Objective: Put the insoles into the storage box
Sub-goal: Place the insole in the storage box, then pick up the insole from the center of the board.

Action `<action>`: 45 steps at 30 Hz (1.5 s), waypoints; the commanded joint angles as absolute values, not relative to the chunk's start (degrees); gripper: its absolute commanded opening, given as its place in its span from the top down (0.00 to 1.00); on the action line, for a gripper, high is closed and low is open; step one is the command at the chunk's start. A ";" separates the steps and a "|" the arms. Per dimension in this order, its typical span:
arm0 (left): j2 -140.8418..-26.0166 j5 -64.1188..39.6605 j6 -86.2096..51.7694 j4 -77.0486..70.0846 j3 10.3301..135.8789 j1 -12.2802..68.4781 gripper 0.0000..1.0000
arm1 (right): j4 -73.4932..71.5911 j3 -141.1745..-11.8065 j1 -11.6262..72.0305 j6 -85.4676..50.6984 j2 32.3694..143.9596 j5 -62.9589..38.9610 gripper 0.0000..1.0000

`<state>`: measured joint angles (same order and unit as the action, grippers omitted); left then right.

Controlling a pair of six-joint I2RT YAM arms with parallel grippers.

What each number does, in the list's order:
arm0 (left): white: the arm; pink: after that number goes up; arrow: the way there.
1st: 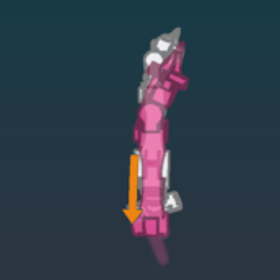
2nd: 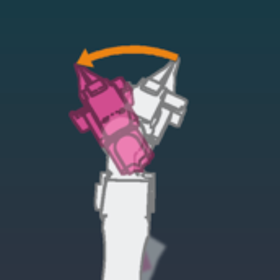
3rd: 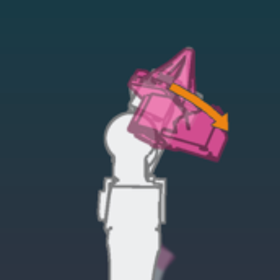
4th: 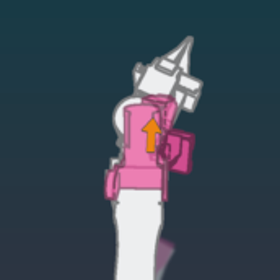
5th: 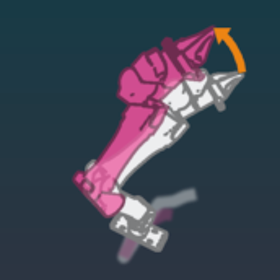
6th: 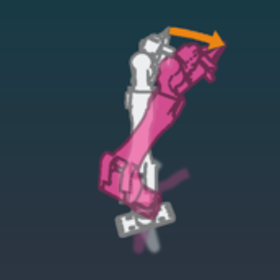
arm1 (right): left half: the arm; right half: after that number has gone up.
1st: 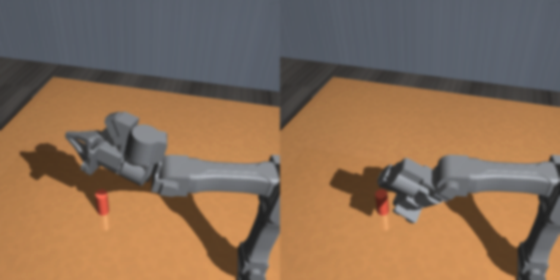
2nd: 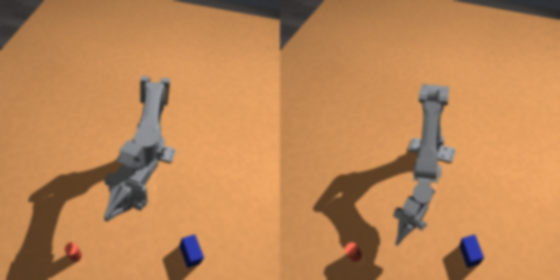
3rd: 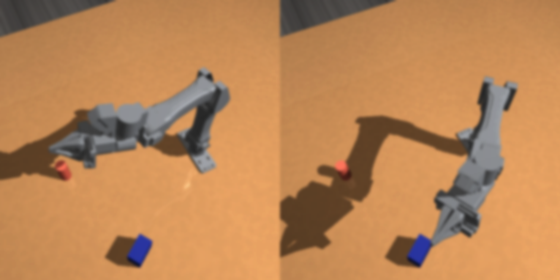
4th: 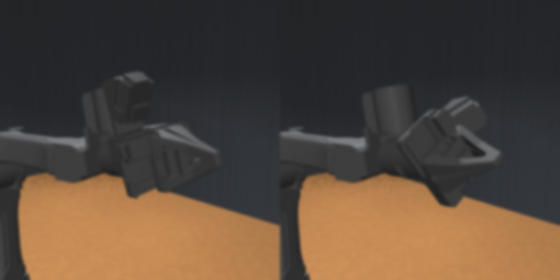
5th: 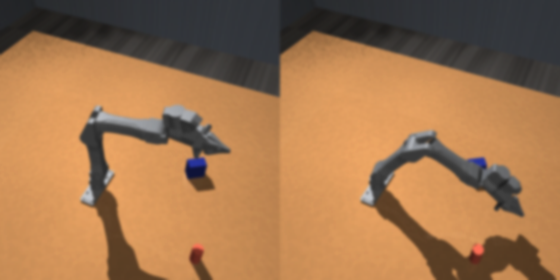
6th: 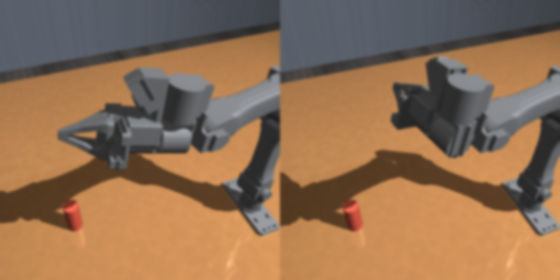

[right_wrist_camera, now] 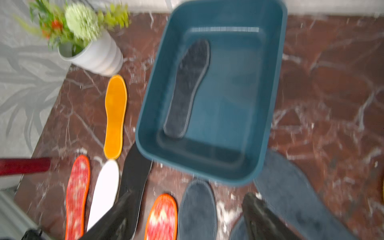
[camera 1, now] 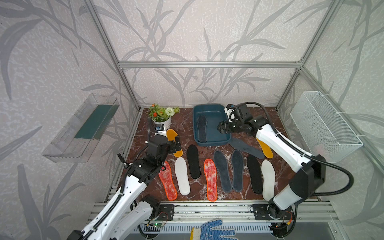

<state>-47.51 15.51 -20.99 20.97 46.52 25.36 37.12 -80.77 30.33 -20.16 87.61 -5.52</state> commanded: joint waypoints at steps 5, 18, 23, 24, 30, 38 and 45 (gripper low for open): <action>-46.45 15.27 -26.46 17.67 42.73 24.78 0.01 | 39.21 -58.60 33.42 -26.85 72.70 -3.14 0.37; -43.57 15.76 -29.01 19.13 41.84 24.71 0.01 | 38.40 -54.77 43.33 -32.98 83.09 0.63 0.55; -43.66 15.50 -29.36 19.05 41.93 24.76 0.01 | 37.08 -54.48 43.42 -33.31 86.21 1.46 0.56; -43.64 15.47 -29.40 19.05 41.92 24.74 0.01 | 37.06 -54.74 43.42 -33.31 87.13 1.59 0.56; -43.06 15.73 -29.37 19.52 41.80 24.73 0.01 | 34.09 -54.22 43.42 -34.09 90.90 -0.01 0.56; -42.53 16.35 -28.95 20.13 41.92 24.70 0.01 | 31.80 -54.45 43.33 -35.19 95.58 -0.53 0.55; -42.32 16.65 -28.70 20.22 42.21 24.69 0.01 | 30.15 -53.36 43.33 -36.21 97.47 0.00 0.61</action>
